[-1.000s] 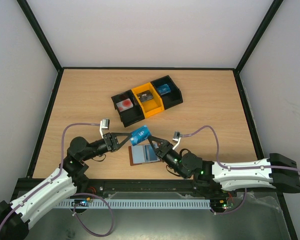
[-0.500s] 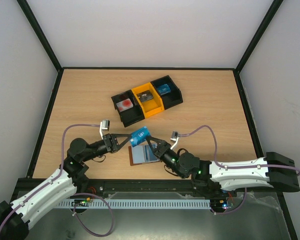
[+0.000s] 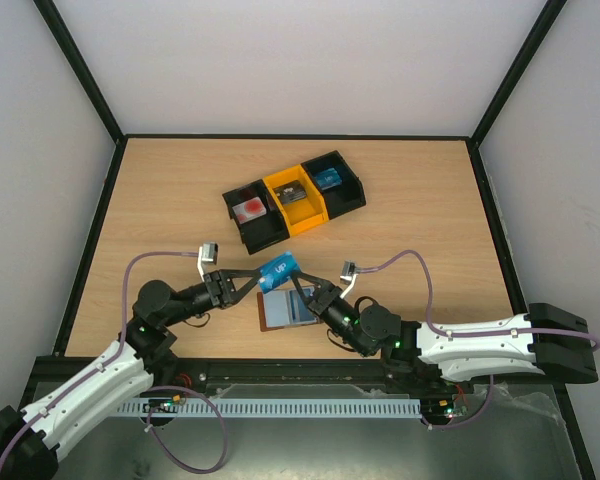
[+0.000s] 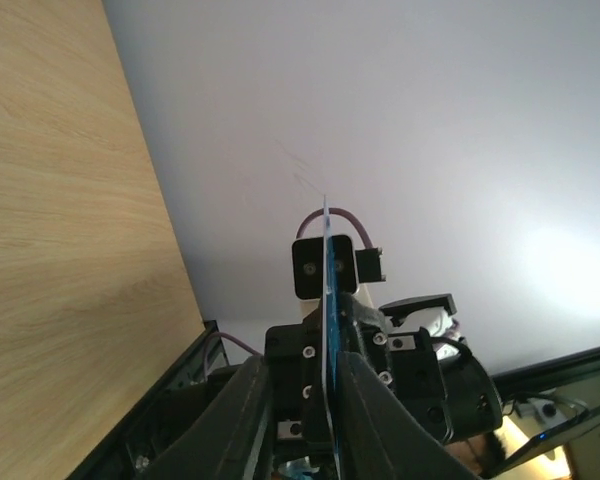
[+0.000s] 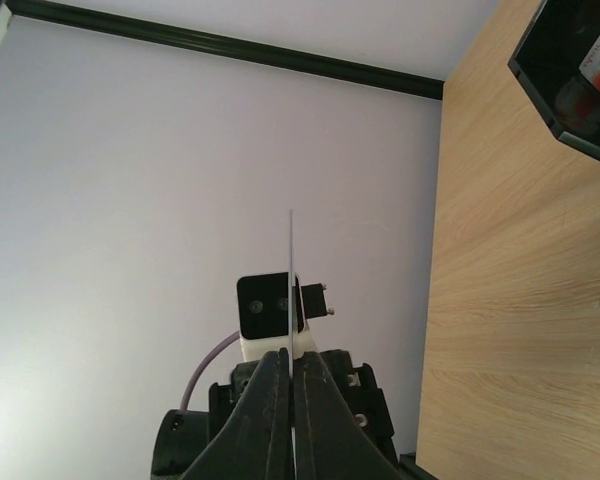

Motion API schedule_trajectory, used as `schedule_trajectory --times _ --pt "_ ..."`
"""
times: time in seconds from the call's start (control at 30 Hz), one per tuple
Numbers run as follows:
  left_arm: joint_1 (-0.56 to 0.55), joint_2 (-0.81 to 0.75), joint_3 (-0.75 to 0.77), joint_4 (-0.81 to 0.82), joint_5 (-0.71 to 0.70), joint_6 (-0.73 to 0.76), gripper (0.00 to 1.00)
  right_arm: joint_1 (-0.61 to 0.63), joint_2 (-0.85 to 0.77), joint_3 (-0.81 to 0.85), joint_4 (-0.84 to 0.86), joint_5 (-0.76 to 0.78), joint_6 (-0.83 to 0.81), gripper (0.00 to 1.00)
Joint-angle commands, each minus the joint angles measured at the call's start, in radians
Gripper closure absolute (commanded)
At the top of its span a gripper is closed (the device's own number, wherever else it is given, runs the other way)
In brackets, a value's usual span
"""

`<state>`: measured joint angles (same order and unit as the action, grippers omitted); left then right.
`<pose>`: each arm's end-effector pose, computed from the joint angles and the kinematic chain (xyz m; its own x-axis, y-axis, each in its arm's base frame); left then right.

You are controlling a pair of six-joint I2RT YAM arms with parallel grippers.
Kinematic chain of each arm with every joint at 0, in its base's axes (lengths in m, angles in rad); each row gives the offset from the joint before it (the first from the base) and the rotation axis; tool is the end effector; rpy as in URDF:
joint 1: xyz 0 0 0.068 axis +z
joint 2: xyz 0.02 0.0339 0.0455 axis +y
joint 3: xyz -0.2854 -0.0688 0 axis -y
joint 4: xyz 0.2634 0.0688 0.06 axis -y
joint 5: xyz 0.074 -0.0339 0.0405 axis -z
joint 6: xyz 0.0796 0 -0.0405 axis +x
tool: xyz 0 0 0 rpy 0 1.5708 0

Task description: Take the credit cards out of the card holder

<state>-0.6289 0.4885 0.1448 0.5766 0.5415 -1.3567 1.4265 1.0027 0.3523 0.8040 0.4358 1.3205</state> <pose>0.1170 -0.1359 0.2480 -0.8492 -0.4177 -0.3230 0.3757 -0.0481 -0.9255 0.0702 0.2493 0.2647 -0.8056 0.5638 -0.1822 -0.2287 -0.0121 0.9734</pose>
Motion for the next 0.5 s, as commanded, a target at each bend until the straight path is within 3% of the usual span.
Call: schedule_trajectory --times 0.0,0.1,0.2,0.37,0.4,0.47 --pt "0.005 -0.018 -0.012 0.013 0.002 0.003 0.72 0.003 0.004 -0.008 0.066 0.024 -0.02 0.98" --pt "0.004 -0.021 -0.01 -0.004 0.0 0.01 0.58 0.004 0.004 -0.018 0.077 0.033 -0.03 0.98" --pt "0.005 -0.023 -0.005 -0.04 -0.005 0.026 0.34 0.003 0.001 -0.018 0.077 0.039 -0.071 0.98" --pt "0.006 -0.038 0.009 -0.11 -0.022 0.059 0.13 0.002 -0.028 -0.011 0.031 0.073 -0.155 0.98" --pt "0.005 -0.041 0.015 -0.129 -0.029 0.068 0.04 -0.003 -0.038 -0.013 0.018 0.079 -0.162 0.98" --pt "0.007 -0.048 0.03 -0.174 -0.049 0.098 0.0 -0.021 -0.056 -0.023 0.013 0.07 -0.181 0.98"
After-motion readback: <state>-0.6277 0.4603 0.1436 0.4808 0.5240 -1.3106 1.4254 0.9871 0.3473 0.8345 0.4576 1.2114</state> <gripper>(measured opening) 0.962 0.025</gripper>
